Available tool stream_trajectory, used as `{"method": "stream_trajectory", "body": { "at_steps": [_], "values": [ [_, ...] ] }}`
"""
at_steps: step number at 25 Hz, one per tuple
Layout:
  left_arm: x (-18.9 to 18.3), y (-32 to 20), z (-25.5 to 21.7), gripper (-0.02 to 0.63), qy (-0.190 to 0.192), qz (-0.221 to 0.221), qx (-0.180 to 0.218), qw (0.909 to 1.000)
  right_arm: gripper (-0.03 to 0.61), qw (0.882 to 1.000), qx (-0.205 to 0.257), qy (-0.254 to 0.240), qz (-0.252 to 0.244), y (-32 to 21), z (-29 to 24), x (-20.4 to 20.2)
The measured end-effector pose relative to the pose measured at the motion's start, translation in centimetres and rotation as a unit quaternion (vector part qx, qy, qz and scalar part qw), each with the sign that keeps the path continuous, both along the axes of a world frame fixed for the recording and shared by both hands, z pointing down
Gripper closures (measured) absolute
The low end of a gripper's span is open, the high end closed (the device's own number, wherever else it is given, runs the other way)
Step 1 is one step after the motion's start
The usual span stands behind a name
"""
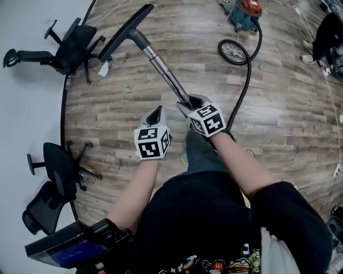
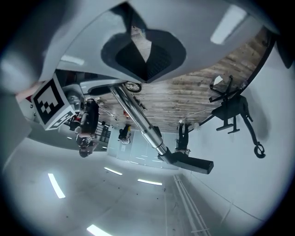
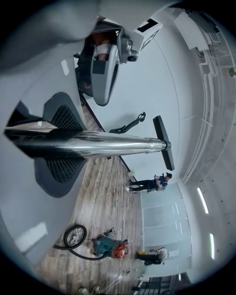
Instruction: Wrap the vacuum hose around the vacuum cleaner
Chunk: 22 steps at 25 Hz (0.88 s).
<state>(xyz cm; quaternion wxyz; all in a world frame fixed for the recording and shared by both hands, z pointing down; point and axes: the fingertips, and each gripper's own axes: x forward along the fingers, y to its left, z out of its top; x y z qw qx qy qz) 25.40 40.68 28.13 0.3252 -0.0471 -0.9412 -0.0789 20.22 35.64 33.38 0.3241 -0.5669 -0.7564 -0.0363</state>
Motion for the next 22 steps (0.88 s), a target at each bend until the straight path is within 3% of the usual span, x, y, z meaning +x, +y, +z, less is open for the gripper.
{"method": "stream_trajectory", "body": {
  "at_steps": [5,15,22],
  "values": [
    [-7.6,2.5,0.2,0.612,0.004,0.043,-0.003,0.9990,0.393,0.999,-0.004,0.020,0.050,1.4,0.5,-7.8],
    [-26.5,8.7,0.7,0.612,0.020,0.118,-0.020,0.9926,0.391,0.988,-0.022,0.063,0.142,4.7,1.5,-26.0],
    [-35.7,10.1,1.4,0.612,0.017,0.182,-0.010,0.9831,0.391,0.966,-0.040,0.066,0.248,4.6,1.5,-35.4]
  ]
}}
